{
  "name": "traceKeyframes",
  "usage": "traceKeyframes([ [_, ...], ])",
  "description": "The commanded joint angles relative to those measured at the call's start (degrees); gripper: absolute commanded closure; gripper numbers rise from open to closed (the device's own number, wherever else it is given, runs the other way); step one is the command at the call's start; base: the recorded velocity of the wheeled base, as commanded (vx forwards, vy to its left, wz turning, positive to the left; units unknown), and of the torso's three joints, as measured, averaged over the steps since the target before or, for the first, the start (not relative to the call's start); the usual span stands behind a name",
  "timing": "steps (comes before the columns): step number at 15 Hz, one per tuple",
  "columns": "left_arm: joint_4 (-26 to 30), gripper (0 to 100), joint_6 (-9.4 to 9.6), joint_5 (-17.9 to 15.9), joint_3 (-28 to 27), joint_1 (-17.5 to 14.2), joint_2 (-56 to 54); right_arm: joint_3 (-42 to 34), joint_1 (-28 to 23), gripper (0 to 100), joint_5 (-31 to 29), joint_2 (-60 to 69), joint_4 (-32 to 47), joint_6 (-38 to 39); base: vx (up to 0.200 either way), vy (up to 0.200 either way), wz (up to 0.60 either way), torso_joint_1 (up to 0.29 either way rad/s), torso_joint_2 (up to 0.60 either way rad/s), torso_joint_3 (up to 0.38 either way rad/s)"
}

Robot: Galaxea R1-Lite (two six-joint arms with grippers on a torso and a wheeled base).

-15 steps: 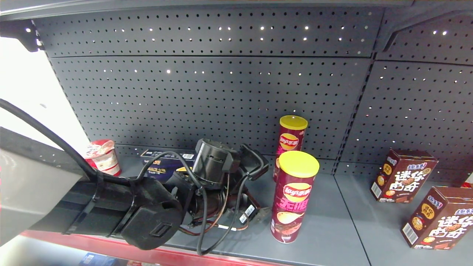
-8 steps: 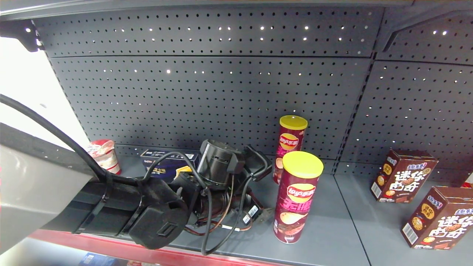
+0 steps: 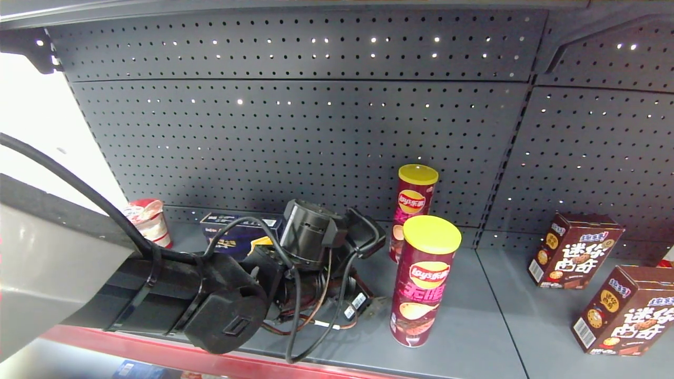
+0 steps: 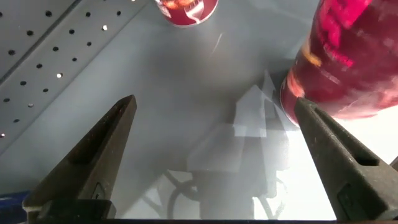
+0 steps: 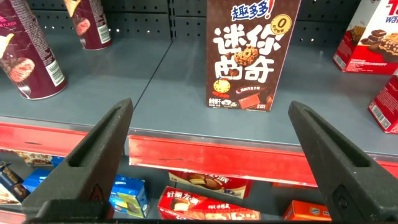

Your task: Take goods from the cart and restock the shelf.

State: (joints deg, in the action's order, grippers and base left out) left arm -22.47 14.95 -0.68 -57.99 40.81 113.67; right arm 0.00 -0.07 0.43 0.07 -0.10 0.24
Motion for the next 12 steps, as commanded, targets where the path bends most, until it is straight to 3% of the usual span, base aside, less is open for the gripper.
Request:
traceKeyframes([
  [1, 0.32, 0, 0.17, 0.07, 0.42, -1.35, -2.92, 0.0, 0.07, 0, 0.01, -0.07, 0.01, 0.02, 0.0, 0.0, 0.0, 0.0, 0.0, 0.0],
  [4, 1.46, 0, 0.08, 0.77, -0.11, -4.6, -10.39, 0.0, -0.01, 0, 0.01, -0.07, 0.01, 0.02, 0.0, 0.0, 0.0, 0.0, 0.0, 0.0],
  [8, 10.16, 0, -0.09, 2.53, 0.77, -10.23, -25.6, 0.0, -0.01, 0, 0.01, -0.07, 0.01, 0.02, 0.0, 0.0, 0.0, 0.0, 0.0, 0.0],
  [10, 10.95, 0, -0.36, 3.5, 4.47, -15.24, -34.39, 0.0, 0.07, 0, 0.01, -0.07, -0.08, 0.02, 0.0, 0.0, 0.0, 0.0, 0.0, 0.0],
  [11, 11.22, 0, -2.03, 3.67, 8.07, -19.19, -40.8, 0.0, 0.07, 0, 0.01, -0.07, 0.01, 0.02, 0.0, 0.0, 0.0, 0.0, 0.0, 0.0],
  [12, 11.22, 0, -3.52, 3.67, 10.44, -20.78, -44.23, 0.0, -0.01, 0, 0.01, -0.07, 0.01, 0.02, 0.0, 0.0, 0.0, 0.0, 0.0, 0.0],
])
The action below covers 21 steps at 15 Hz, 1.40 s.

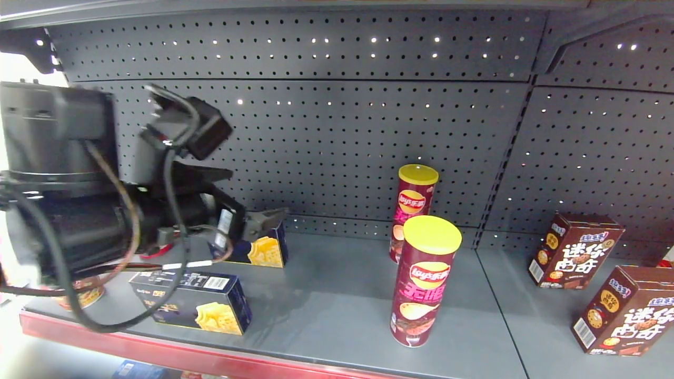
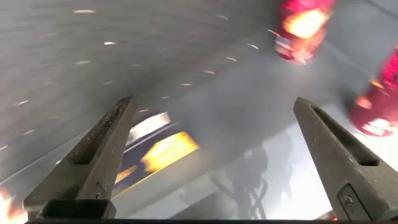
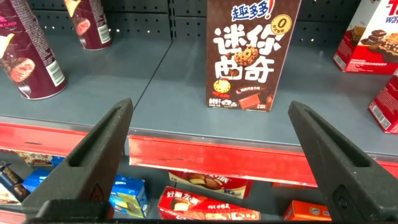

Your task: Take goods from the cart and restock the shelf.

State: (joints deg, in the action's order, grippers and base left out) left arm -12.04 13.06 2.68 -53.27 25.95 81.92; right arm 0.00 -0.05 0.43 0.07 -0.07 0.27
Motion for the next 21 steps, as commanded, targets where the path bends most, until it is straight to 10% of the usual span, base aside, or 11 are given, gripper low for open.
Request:
traceKeyframes([
  [1, 0.79, 0, -6.64, 2.42, 12.05, -9.69, -20.75, 0.0, -0.04, 0, 0.01, -0.07, -0.01, 0.0, 0.0, 0.0, 0.0, 0.0, 0.0, 0.0],
  [5, -0.44, 0, -17.8, 8.83, 29.1, -11.36, -36.57, 0.0, -0.04, 0, 0.01, -0.07, -0.01, 0.0, 0.0, 0.0, 0.0, 0.0, 0.0, 0.0],
  [11, -0.52, 0, -17.98, 8.22, 52.75, -17.87, -59.33, 0.0, -0.04, 0, 0.01, -0.07, -0.1, 0.0, 0.0, 0.0, 0.0, 0.0, 0.0, 0.0],
  [17, 9.67, 0, -16.13, 1.19, 53.27, -20.59, -69.79, 0.0, 0.05, 0, 0.01, -0.07, -0.01, 0.0, 0.0, 0.0, 0.0, 0.0, 0.0, 0.0],
  [21, 13.27, 0, -10.86, -5.05, 52.83, -26.31, -77.53, 0.0, 0.05, 0, 0.01, -0.07, -0.01, 0.0, 0.0, 0.0, 0.0, 0.0, 0.0, 0.0],
])
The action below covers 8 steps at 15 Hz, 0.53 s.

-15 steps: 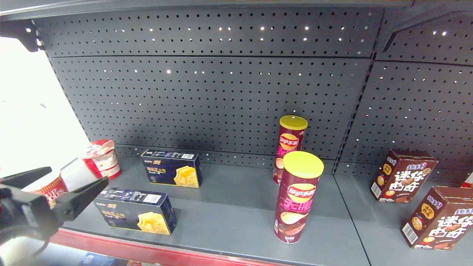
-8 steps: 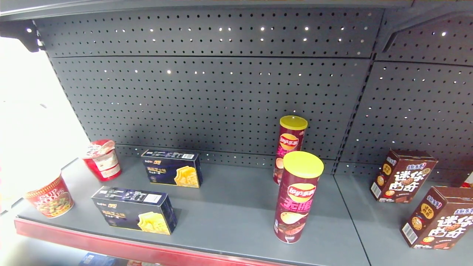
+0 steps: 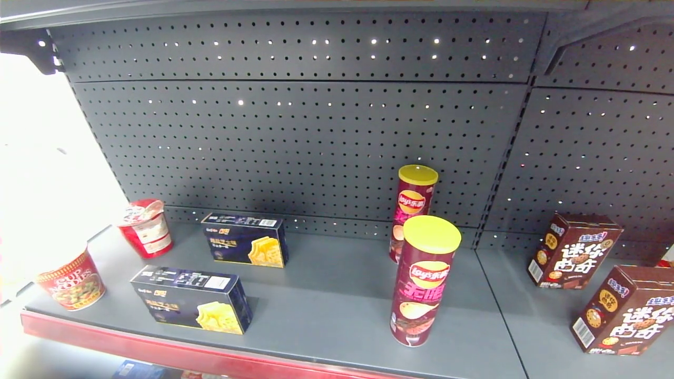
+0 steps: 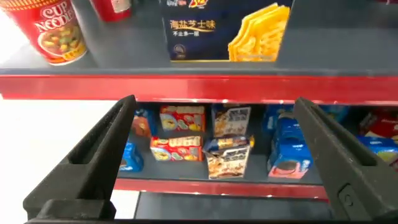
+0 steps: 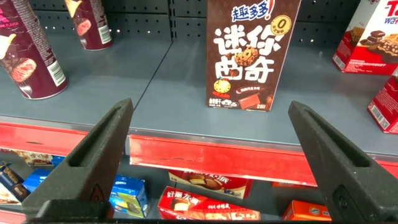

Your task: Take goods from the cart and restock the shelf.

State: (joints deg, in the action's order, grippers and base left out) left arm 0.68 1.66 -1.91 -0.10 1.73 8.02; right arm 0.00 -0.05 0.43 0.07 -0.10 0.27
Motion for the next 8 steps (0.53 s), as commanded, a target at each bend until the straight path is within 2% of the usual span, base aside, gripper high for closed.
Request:
traceKeyframes([
  [1, 0.81, 0, 0.45, -0.28, -0.43, -2.79, -4.07, 0.0, 0.05, 0, 0.01, -0.07, 0.01, 0.0, 0.0, 0.0, 0.0, 0.0, 0.0, 0.0],
  [3, 0.46, 0, 0.36, 3.67, -0.17, -1.91, -7.05, 0.0, -0.04, 0, 0.01, -0.07, 0.01, 0.0, 0.0, 0.0, 0.0, 0.0, 0.0, 0.0],
  [8, -0.68, 0, -0.43, 4.11, 0.1, -1.73, -8.02, 0.0, -0.04, 0, 0.01, -0.07, 0.01, 0.0, 0.0, 0.0, 0.0, 0.0, 0.0, 0.0],
])
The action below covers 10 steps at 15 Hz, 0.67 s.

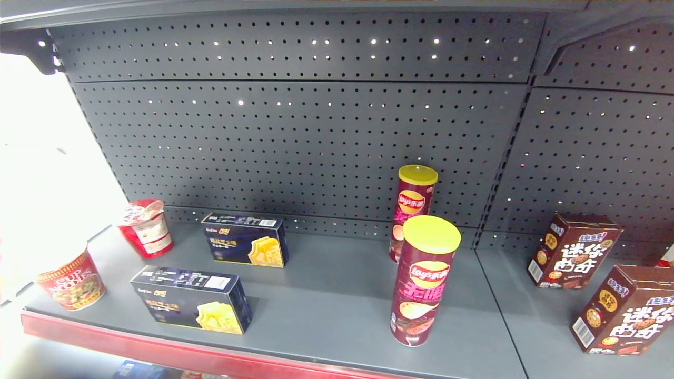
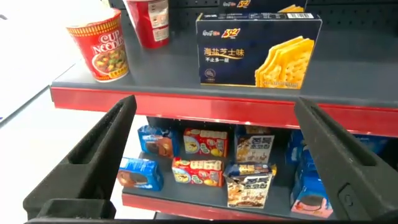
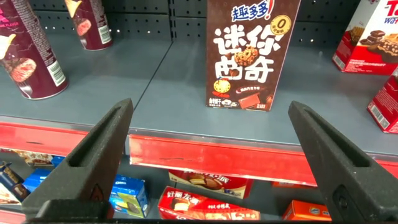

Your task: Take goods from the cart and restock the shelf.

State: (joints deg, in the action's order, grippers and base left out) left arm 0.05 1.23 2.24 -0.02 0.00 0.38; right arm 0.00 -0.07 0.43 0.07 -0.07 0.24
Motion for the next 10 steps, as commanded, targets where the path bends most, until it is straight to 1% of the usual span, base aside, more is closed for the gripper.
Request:
traceKeyframes([
  [1, -0.05, 0, -0.09, -0.05, 0.02, 0.0, -0.38, 0.0, 0.07, 0, 0.01, -0.07, -0.1, 0.02, 0.0, 0.0, 0.0, 0.0, 0.0, 0.0],
  [4, -0.05, 0, 0.7, -0.31, 0.02, 0.0, -0.38, 0.0, 0.07, 0, 0.19, -0.07, -0.01, -0.07, 0.0, 0.0, 0.0, 0.0, 0.0, 0.0],
  [6, -0.05, 0, 0.88, -0.22, 0.02, 0.0, -0.38, 0.0, 0.07, 0, -0.25, -0.07, -0.01, 0.02, 0.0, 0.0, 0.0, 0.0, 0.0, 0.0],
  [7, -0.05, 0, 0.88, -0.22, 0.02, 0.0, -0.38, 0.0, 0.07, 0, -0.34, -0.07, -0.01, 0.11, -0.2, 0.0, 0.0, 0.002, 0.0, 0.002],
  [10, -0.05, 0, -0.44, -0.05, 0.02, 0.0, -0.38, 0.0, 0.07, 0, -0.34, -0.07, -0.01, -0.07, 0.0, 0.0, 0.0, 0.0, 0.0, 0.0],
])
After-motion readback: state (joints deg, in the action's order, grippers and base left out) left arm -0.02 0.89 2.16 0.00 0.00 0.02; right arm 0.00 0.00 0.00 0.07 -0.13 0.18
